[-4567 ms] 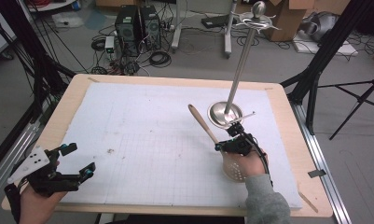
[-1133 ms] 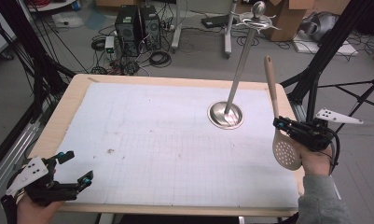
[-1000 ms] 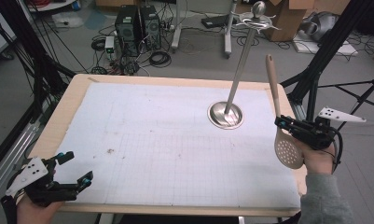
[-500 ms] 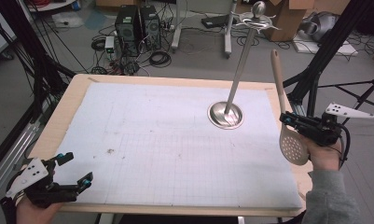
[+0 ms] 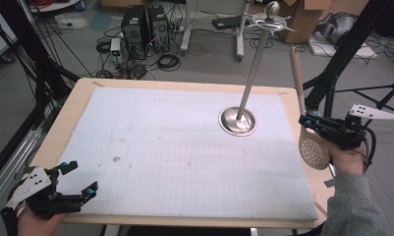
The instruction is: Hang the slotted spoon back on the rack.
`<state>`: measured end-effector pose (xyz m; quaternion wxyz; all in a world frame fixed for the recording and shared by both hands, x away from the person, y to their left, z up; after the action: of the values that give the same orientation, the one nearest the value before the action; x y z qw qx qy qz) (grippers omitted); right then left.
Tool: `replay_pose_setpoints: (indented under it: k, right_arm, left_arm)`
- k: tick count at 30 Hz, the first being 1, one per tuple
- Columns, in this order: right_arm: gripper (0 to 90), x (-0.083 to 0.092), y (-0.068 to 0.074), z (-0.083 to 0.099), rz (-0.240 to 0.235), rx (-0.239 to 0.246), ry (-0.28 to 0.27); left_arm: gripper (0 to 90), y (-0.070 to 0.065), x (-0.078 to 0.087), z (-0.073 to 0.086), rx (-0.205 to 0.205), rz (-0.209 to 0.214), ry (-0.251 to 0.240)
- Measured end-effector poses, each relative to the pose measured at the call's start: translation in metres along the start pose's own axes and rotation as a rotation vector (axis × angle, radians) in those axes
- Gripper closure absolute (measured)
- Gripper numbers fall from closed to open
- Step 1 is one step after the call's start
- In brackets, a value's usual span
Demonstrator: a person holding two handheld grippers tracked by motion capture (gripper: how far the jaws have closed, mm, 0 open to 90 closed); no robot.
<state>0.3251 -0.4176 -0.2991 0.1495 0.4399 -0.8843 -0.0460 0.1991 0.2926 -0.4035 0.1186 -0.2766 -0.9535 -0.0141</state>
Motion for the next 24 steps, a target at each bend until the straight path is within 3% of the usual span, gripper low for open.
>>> replay_pose_setpoints:
  k: [24]
  right_arm:
    - [78.5, 0.007, -0.004, -0.021, 0.021, -0.014, -0.027]
  left_arm:
    - [2.4, 0.000, 0.000, 0.001, 0.007, 0.000, 0.004]
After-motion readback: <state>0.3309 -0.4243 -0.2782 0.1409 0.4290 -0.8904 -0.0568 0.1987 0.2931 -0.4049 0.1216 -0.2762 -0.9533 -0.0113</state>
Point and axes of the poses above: each handheld gripper's, and its own axes: x roughly backward along the jaws, z roughly out of its underside, y roughly to its left, the point moved 1 cm from there along -x, roughly forward along the jaws, and after that the axes turned 6 degrees about -z, right-handed, at the moved point
